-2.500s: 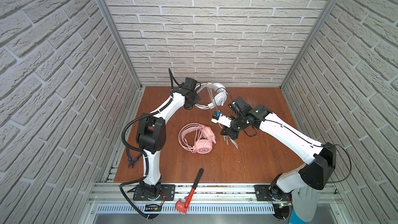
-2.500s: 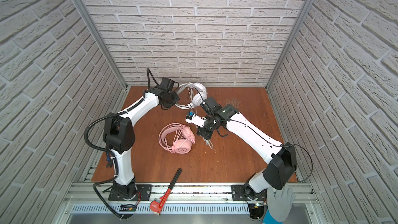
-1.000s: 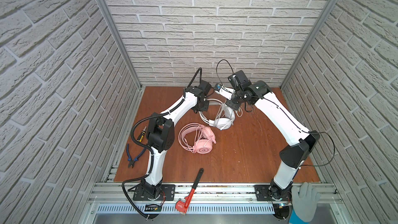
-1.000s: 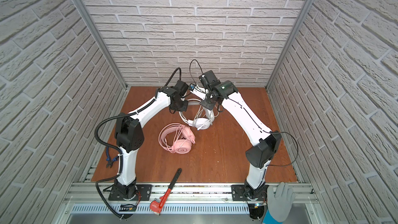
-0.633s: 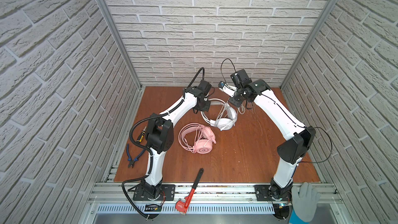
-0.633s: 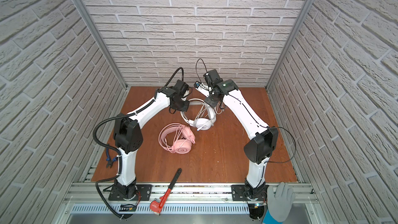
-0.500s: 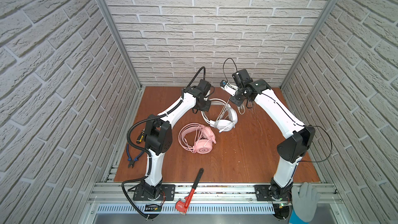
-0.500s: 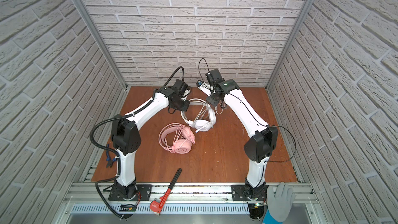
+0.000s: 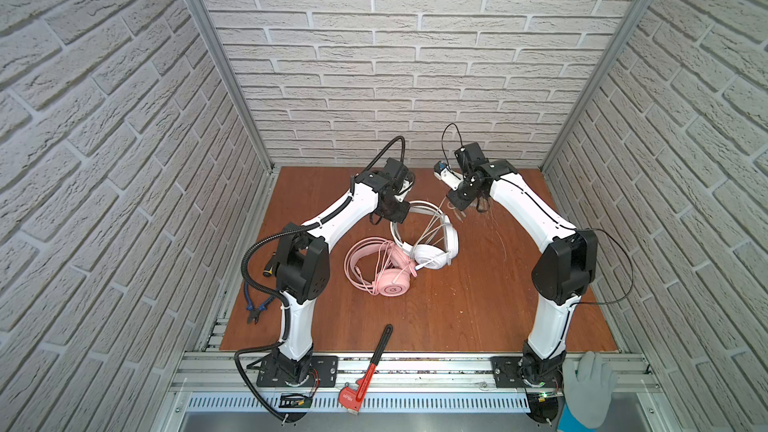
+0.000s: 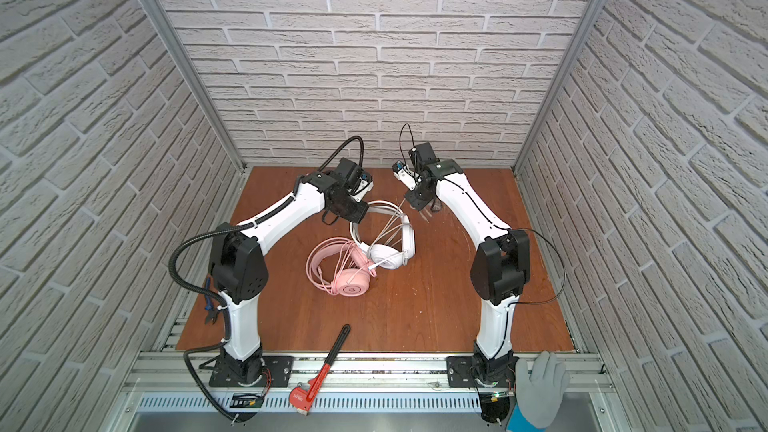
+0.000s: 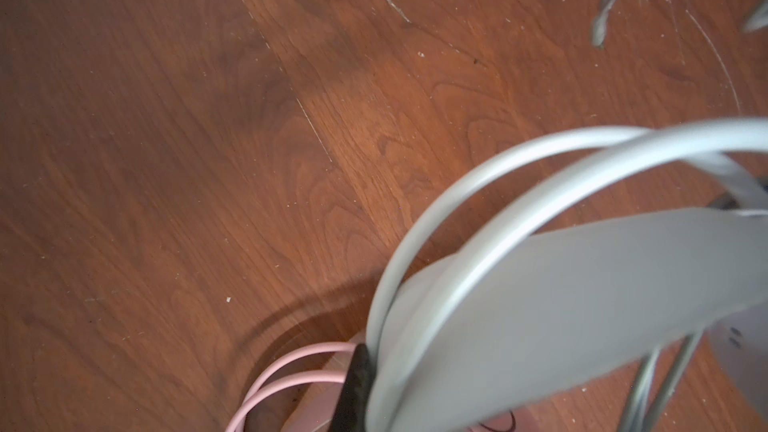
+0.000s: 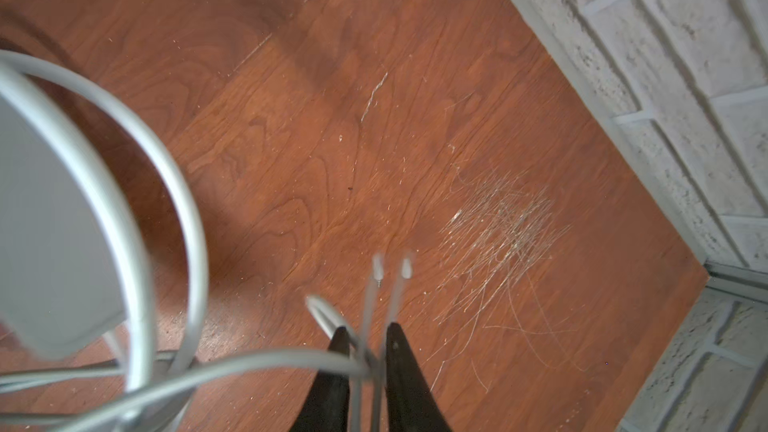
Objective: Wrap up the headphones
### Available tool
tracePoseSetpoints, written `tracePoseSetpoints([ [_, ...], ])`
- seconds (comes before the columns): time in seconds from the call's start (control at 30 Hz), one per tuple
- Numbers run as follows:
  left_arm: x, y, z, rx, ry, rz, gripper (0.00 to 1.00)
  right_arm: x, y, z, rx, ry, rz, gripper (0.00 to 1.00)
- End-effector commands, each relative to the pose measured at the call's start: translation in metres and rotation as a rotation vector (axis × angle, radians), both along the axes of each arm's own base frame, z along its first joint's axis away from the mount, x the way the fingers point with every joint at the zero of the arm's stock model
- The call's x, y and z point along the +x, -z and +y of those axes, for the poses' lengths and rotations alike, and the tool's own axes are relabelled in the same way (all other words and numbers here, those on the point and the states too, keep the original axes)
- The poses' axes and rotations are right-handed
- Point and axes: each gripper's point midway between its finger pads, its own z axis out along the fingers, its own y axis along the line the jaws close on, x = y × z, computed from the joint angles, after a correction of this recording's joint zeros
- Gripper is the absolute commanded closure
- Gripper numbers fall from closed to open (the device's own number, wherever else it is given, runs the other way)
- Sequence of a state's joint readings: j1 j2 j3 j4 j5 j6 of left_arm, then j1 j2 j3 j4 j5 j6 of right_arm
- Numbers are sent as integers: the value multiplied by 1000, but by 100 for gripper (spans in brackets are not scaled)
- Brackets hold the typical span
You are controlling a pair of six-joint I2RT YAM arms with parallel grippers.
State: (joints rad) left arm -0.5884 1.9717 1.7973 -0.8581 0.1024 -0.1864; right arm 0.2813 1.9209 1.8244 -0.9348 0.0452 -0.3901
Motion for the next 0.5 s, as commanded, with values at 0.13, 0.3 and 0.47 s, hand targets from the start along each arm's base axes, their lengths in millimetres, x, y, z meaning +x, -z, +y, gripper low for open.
tracePoseSetpoints([
  [0.13, -11, -56, -18, -197, 88, -55, 100, -2, 28, -16, 119, 117, 76, 74],
  [0.3, -13, -63, -21, -244, 99, -44, 100, -12, 48, -21, 164, 151, 140, 71],
  [0.47, -12, -70, -23, -301, 98, -29, 100, -24, 63, -33, 183, 211, 196, 66],
])
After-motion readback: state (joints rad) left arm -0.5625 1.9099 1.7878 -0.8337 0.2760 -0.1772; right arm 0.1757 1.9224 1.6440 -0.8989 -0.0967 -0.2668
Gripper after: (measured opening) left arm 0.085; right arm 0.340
